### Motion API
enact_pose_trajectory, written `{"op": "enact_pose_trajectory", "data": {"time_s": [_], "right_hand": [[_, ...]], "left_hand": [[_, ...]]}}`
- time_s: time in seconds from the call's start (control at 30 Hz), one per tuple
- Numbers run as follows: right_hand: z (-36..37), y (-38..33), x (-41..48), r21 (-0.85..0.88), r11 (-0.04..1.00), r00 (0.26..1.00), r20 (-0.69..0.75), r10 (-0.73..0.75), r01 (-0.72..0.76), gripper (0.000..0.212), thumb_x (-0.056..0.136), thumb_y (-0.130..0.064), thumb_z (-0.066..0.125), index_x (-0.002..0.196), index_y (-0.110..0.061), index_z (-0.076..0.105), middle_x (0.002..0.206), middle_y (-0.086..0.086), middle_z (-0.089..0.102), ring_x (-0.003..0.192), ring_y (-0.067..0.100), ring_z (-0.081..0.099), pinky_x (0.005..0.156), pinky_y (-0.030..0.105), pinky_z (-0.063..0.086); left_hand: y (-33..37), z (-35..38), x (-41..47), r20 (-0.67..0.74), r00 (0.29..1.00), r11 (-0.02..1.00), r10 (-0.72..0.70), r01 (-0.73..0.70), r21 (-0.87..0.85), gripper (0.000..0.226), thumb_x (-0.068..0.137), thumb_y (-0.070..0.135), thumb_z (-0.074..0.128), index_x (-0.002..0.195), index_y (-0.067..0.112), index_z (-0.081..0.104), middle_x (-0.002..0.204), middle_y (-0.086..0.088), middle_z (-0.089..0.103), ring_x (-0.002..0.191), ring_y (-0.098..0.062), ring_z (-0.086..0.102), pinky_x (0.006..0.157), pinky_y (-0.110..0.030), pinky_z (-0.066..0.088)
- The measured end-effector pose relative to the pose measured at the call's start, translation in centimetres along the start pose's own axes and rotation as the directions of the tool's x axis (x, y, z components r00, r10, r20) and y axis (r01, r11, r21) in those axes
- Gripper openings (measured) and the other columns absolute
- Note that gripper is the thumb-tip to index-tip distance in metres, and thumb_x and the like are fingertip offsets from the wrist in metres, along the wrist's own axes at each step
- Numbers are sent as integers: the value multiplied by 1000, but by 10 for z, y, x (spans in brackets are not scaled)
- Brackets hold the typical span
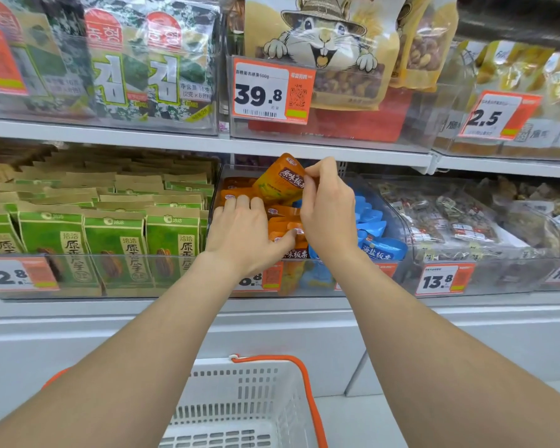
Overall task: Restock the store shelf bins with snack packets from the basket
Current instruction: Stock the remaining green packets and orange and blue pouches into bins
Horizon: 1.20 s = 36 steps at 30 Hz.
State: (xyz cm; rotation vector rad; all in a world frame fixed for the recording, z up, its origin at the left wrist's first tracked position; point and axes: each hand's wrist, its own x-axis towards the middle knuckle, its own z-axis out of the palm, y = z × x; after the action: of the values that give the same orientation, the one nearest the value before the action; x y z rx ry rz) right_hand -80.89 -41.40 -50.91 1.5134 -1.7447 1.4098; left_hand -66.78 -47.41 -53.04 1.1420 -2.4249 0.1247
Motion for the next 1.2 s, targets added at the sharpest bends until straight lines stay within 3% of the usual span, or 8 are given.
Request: {"op": "enact_pose_trajectory", "data": {"time_s": [0.2,0.4,0.53,0.6,0.83,0.97,1.1,1.2], "right_hand": [[9,-9,1,10,1000,997,80,-22,21,4,105,-14,49,102,-12,47,79,1,62,68,30,60,61,50,49],[14,-9,8,-110,991,983,157,99,-82,13,101,-5,47,101,-17,44,73,3,60,69,36,56,59,44,43],[14,-8,3,-200,979,959,273,77,-21,15,101,-3,46,105,-17,45,73,2,55,67,33,50,50,34,25],[16,-12,6,-206,978,949,309,55,10,18,99,-2,48,106,-18,46,74,3,58,67,32,53,50,34,30],[17,-36,27,-328,891,840,532,-101,315,43,90,2,57,129,-15,61,103,10,69,102,35,59,82,42,44],[28,-36,31,-393,873,805,594,2,288,49,92,4,57,134,-21,63,114,9,70,108,34,63,90,44,50],[41,-26,30,-464,853,764,632,128,240,53,93,2,55,136,-28,62,124,6,67,122,33,55,108,50,36],[42,-17,33,-524,812,741,646,183,257,52,96,-4,57,140,-32,59,132,6,64,131,35,49,115,54,27]], "left_hand": [[-4,-1,-6,-78,995,997,58,-62,-48,64,89,73,38,95,12,57,90,-8,66,86,-30,63,84,-46,51],[-7,0,-11,-83,995,995,61,-67,-74,59,89,65,41,92,10,60,90,-11,65,86,-31,62,84,-44,51],[-10,2,-13,-80,996,993,49,-57,-100,57,90,63,44,95,11,66,95,-11,65,89,-29,61,89,-46,52],[-10,3,-13,-85,995,994,58,-66,-90,58,91,63,44,98,11,67,97,-10,65,91,-29,61,91,-48,52],[-16,3,-17,-104,987,987,126,-135,-88,52,92,60,47,97,12,65,96,-6,64,89,-25,57,89,-44,50],[-21,4,-18,-94,984,985,153,-159,-70,55,92,61,46,107,12,67,102,-5,65,97,-24,59,94,-42,51],[-24,5,-17,-81,981,981,176,-182,-63,56,92,61,42,110,13,65,105,-4,66,100,-23,57,98,-40,47],[-23,4,-19,-85,979,983,184,-184,2,58,93,63,39,111,15,66,109,-1,68,113,-24,59,120,-49,31]]}}
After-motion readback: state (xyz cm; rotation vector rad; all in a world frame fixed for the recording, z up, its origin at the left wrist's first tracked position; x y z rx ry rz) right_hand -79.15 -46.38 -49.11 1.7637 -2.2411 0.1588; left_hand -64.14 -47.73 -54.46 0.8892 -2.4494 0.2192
